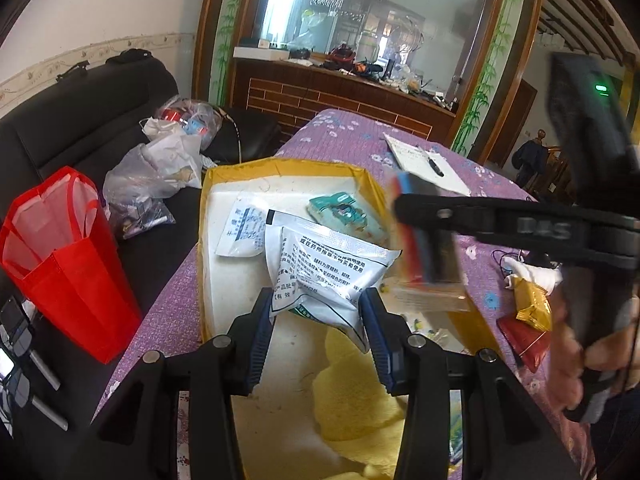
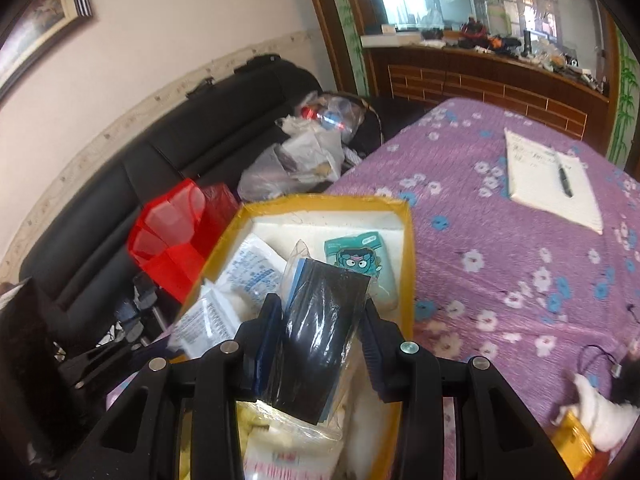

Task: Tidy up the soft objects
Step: 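Carry the black pouch with the right tool to the box while the left tool carries the sachet, then open the right tool over the box while the left tool releases the sachet there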

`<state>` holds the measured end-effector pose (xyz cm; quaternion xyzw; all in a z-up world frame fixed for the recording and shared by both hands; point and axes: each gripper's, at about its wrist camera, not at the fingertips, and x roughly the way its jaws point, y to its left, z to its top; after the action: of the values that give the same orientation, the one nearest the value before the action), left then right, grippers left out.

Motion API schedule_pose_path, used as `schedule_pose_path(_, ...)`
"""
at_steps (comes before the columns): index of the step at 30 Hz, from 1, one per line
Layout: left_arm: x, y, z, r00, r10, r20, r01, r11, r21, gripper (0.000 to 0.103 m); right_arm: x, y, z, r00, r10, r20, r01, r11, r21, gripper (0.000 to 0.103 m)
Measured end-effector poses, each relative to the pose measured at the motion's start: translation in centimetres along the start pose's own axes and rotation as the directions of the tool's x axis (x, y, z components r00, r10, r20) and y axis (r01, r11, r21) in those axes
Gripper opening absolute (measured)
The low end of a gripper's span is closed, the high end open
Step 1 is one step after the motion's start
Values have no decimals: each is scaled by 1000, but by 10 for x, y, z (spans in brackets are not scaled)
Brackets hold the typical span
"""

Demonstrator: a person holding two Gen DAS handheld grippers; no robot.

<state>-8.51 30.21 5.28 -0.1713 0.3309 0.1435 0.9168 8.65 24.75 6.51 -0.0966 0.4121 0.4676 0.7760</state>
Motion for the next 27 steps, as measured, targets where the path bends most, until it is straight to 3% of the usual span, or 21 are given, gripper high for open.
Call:
schedule_pose_path(5,1,8,-1,1000,-3,-5,3,1000,-15,44,28,-5,-1,999,-14,-46,14,1000,14,43)
schedule_pose_path(8,4,12,-1,1000,3,-6,-3,1000,-21,50,35,-7,-4,997,-8,-75,10,1000,22,43)
schedule_pose_path(12,6,14,-3,1000,6,-16,-6,999,-34,61,33,-11,-5,997,-5,-74,8,999,41,54)
schedule_pose_path(15,3,13,-3,1000,15,-11,-15,1000,-26,63,21,-15,-5,999,11,-51,-8,998,63,60)
schedule_pose_path(20,-12,5,-3,1000,21,18,-21,1000,-16,64,-15,-23,-11,999,39,18,-41,995,89,61)
schedule_pose_path(27,-34,-26,-1,998,5,58,-6,1000,14,68,-76,-38,-53,995,67,69,-73,993,88,61)
